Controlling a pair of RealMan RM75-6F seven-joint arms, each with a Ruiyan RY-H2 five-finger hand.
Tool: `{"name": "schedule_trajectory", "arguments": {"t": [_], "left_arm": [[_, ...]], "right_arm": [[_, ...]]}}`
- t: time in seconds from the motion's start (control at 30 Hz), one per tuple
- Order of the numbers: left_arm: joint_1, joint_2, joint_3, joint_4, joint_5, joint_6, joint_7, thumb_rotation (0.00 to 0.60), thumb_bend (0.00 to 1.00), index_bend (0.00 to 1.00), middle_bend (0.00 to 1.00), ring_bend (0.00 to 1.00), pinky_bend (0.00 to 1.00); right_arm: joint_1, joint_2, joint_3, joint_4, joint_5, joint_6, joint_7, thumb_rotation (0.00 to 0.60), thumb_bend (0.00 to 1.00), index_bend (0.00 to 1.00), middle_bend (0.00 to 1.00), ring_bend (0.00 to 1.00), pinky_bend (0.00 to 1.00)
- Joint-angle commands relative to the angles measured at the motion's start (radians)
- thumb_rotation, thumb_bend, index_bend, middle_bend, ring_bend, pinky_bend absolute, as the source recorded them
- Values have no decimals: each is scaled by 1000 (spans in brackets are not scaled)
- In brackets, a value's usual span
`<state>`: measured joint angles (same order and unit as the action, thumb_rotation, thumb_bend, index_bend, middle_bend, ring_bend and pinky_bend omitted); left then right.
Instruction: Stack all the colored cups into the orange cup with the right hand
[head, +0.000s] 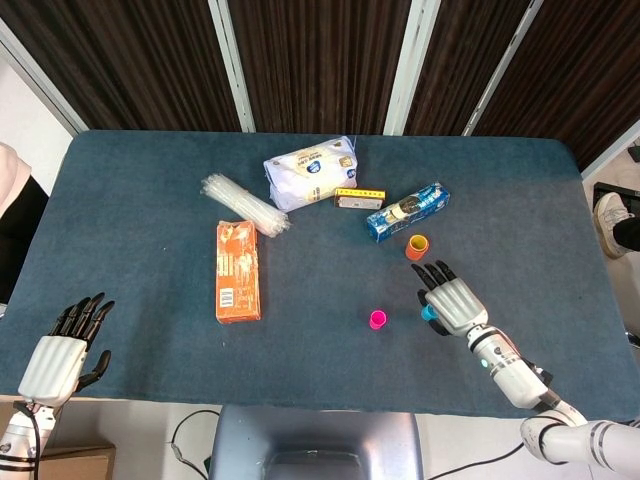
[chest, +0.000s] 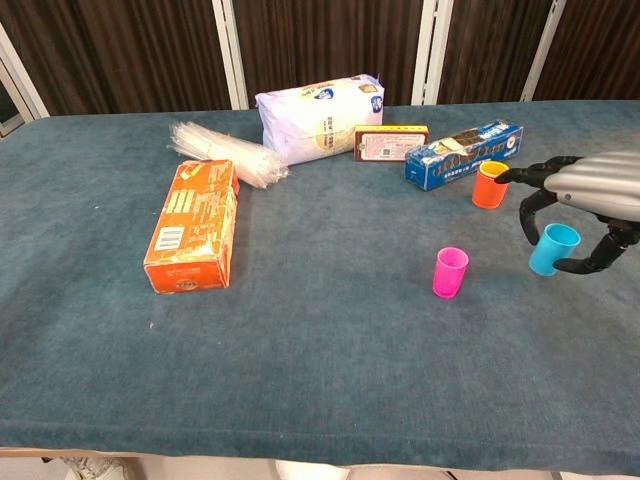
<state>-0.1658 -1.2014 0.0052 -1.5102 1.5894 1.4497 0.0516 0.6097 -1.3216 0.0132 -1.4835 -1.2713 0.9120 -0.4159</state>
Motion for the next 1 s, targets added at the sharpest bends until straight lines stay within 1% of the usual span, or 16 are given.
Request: {"name": "schedule_trajectory", "arguments": {"t": [0.03, 0.07, 0.1, 0.13, 0.2, 0.23, 0.33, 0.37, 0.47, 0.57, 0.8, 1.0], "left_arm": [[0, 0, 1, -1, 0, 0, 0, 600, 448, 0, 0, 0, 127], [-1, 0, 0, -1, -1, -3, 1, 600, 447, 0, 0, 0, 127], [-2, -1, -1, -1, -4, -7, 3, 600, 447, 0, 0, 0, 127], [-4, -2, -2, -1, -7, -10, 6, 600, 447, 0, 0, 0, 127], [-4, -3, -2, -2, -7, -11, 9, 600, 448, 0, 0, 0, 127], [-4, -4, -2, -2, -8, -12, 11, 600, 448, 0, 0, 0, 127], [-5, -5, -2, -1, -8, -14, 13, 600, 448, 0, 0, 0, 127], [-6, -5, -2, -1, -9, -15, 14, 600, 447, 0, 0, 0, 127], [-7, -5, -4, 1, -14, -20, 13, 600, 447, 0, 0, 0, 127], [-7, -3, -4, 0, -19, -23, 9, 600, 447, 0, 0, 0, 127], [-8, -1, -3, -4, -23, -29, 11, 600, 447, 0, 0, 0, 127], [-8, -1, -9, -4, -36, -32, 12, 600, 447, 0, 0, 0, 127]], "right_arm": [[1, 9, 14, -11, 3, 10, 12, 600, 464, 626, 36, 0, 0], [6, 20, 46, -24, 12, 28, 31, 600, 464, 626, 40, 0, 0], [25, 29, 103, -35, 36, 45, 52, 600, 464, 626, 43, 0, 0], [44, 36, 137, -38, 65, 39, 50, 600, 464, 626, 46, 0, 0], [74, 37, 184, -29, 121, 32, 22, 600, 464, 626, 49, 0, 0], [94, 32, 211, -16, 165, 28, -7, 600, 464, 626, 49, 0, 0], [145, 6, 260, 29, 286, 18, -88, 600, 464, 626, 50, 0, 0], [159, -2, 269, 43, 320, 11, -108, 600, 464, 626, 52, 0, 0], [194, -28, 279, 78, 410, -3, -164, 600, 464, 626, 55, 0, 0], [211, -51, 266, 104, 447, -2, -196, 600, 464, 627, 56, 0, 0], [232, -107, 239, 197, 488, -34, -197, 600, 464, 627, 56, 0, 0], [248, -150, 218, 268, 489, -60, -187, 600, 464, 627, 57, 0, 0]]}}
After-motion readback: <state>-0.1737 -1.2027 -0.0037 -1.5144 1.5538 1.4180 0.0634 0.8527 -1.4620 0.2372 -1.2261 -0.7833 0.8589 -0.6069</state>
